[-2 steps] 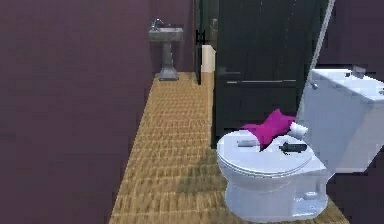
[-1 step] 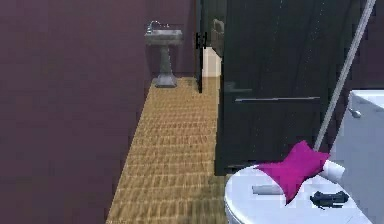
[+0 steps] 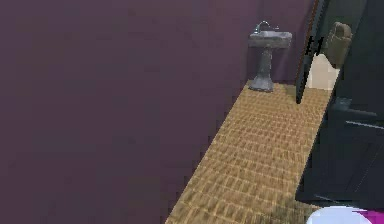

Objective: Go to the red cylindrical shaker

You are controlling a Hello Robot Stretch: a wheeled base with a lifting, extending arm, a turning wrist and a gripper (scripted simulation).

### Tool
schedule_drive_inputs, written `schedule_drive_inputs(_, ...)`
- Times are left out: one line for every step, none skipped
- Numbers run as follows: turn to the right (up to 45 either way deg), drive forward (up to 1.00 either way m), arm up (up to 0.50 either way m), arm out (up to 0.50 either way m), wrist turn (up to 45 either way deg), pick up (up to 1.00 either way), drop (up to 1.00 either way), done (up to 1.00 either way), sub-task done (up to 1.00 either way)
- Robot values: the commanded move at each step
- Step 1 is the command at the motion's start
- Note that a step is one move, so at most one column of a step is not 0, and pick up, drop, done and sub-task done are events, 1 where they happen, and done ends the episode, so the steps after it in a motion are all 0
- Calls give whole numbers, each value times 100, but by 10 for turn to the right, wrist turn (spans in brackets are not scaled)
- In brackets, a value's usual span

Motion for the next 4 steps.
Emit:
schedule_drive_inputs(0,65,0,0,0,0,0,0,0)
schedule_drive_inputs(180,0,0,0,0,0,0,0,0)
schedule_drive_inputs(0,45,0,0,0,0,0,0,0)
schedule_drive_inputs(270,0,0,0,0,0,0,0,0)
